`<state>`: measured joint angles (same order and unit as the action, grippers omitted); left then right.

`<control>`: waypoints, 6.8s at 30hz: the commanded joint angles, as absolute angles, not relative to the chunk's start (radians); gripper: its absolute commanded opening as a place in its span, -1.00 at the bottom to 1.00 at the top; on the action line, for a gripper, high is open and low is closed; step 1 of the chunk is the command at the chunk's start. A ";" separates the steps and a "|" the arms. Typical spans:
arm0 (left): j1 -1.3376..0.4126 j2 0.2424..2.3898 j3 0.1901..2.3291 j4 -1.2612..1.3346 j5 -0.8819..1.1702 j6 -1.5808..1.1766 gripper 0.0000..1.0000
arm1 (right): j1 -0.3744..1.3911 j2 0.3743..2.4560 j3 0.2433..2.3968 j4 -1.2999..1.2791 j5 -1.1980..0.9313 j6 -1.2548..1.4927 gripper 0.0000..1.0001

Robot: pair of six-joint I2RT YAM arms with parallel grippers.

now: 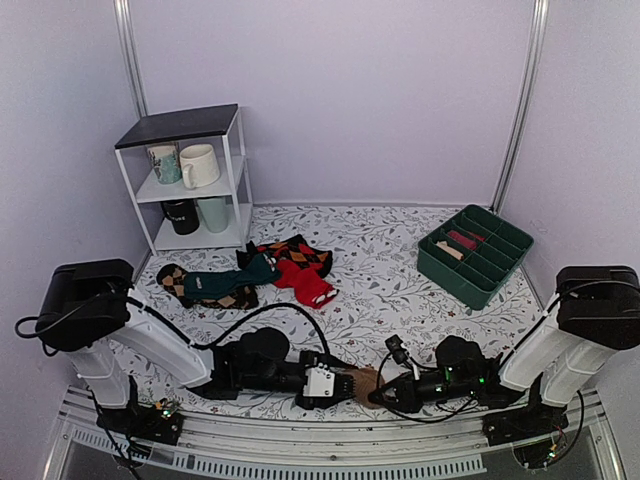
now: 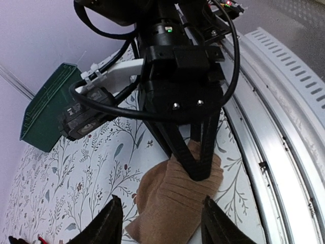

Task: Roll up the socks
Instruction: Roll a pair of socks at the center of the board, then pick up a pair of socks from the center of the board.

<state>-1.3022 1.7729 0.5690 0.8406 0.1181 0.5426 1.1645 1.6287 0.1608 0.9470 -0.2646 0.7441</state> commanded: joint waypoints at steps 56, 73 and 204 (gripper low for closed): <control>-1.223 1.809 0.634 0.452 0.306 0.481 0.31 | 1.122 1.749 0.249 0.528 -0.402 0.574 -0.80; -1.223 1.830 0.679 0.296 0.365 0.292 -1.00 | 1.107 1.675 0.309 0.411 -0.359 0.521 -0.48; -0.886 1.491 0.633 0.523 0.235 -0.020 0.99 | 0.191 1.087 0.796 -0.219 -0.238 -0.154 -1.00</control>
<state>-0.9054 1.4887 0.5945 0.4862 0.2237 0.0154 0.2558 1.0512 0.7643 -0.1905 -0.1890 -0.0284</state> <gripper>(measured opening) 0.995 0.254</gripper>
